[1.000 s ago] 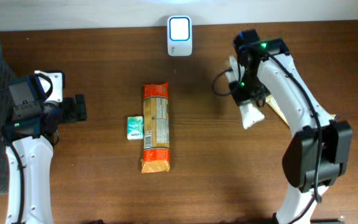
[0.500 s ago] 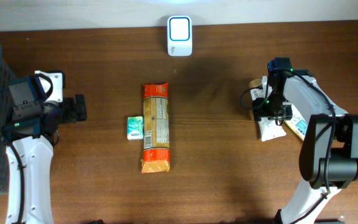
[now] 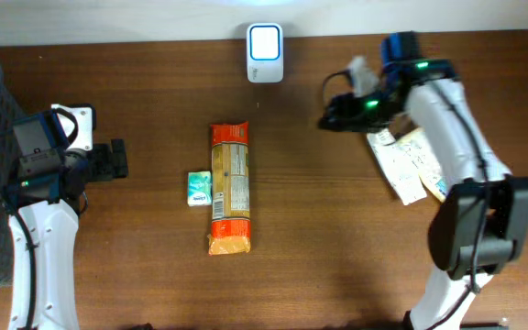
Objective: Scan the item barcode
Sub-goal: 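Set the white tube down at the right side and release, then grasp the red-and-tan package with the right gripper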
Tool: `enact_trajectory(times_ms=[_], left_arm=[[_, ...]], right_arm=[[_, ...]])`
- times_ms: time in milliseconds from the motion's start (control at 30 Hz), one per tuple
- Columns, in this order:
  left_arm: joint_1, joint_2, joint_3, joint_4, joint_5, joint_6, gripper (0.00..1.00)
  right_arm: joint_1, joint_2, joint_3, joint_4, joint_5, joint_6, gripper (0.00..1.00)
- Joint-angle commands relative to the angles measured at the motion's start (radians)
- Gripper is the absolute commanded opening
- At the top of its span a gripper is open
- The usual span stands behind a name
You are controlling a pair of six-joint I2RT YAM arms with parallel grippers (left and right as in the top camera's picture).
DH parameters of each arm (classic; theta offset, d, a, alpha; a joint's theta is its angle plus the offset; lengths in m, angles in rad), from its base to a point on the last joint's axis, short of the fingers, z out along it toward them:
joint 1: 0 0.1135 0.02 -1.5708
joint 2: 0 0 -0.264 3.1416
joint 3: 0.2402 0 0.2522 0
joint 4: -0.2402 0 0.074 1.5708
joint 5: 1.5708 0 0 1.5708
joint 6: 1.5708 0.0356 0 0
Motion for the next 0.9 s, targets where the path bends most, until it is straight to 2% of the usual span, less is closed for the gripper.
enact_trajectory(times_ms=[0, 133, 200, 333, 733, 867], left_arm=[[0.003, -0.004, 0.017, 0.002, 0.011, 0.009, 0.99], [0.003, -0.004, 0.017, 0.002, 0.011, 0.009, 0.99], [0.003, -0.004, 0.017, 0.002, 0.011, 0.009, 0.99], [0.003, -0.004, 0.017, 0.002, 0.011, 0.009, 0.99], [0.003, -0.004, 0.017, 0.002, 0.011, 0.009, 0.99], [0.003, -0.004, 0.017, 0.002, 0.011, 0.009, 0.99]], right_arm=[[0.143, -0.002, -0.101, 0.142, -0.050, 0.128, 0.71], [0.293, -0.002, -0.266, 0.417, -0.050, 0.311, 0.71], [0.333, -0.002, -0.321, 0.505, -0.041, 0.381, 0.71], [0.396, 0.007, -0.396, 0.616, 0.111, 0.504, 0.70], [0.440, 0.173, -0.396, 0.743, 0.059, 0.571, 0.60], [0.445, 0.195, -0.396, 0.748, 0.059, 0.602, 0.47]])
